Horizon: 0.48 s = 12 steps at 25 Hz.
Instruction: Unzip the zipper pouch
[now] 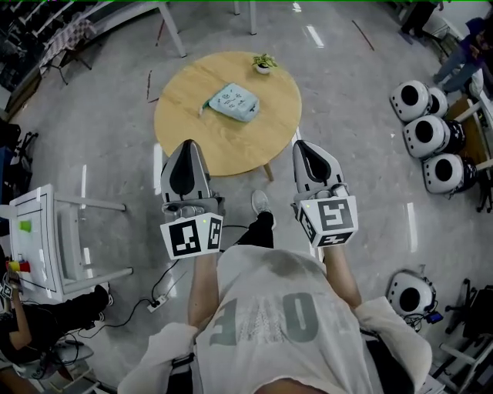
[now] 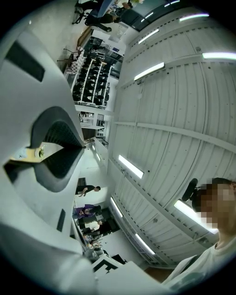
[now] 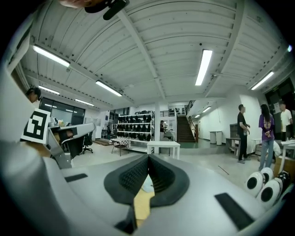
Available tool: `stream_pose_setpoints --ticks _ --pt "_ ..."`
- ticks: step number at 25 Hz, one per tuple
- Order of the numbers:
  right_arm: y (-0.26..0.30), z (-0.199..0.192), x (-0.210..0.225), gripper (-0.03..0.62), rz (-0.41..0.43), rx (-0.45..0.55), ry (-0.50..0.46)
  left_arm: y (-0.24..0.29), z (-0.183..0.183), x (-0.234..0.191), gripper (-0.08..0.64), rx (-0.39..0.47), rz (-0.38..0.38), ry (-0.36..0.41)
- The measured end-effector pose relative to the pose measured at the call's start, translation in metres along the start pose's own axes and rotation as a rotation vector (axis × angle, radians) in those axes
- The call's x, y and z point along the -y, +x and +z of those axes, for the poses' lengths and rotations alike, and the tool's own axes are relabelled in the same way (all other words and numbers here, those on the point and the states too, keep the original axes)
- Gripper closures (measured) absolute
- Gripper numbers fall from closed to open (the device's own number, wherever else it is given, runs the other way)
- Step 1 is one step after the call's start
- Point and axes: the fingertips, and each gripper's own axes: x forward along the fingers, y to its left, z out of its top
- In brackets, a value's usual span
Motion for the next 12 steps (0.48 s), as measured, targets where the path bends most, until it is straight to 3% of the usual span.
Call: stream_pose_setpoints --ticks 7,12 --pt "0.121 0.029 0.042 0.563 0.066 -0.031 -0.044 0.107 -0.024 -0.037 0.534 -0.011 0.053 -0.005" --pt "0.199 0.026 0.051 0.564 0.12 -0.061 -0.048 0.162 -0.046 -0.067 0.534 -0.017 0.088 -0.002"
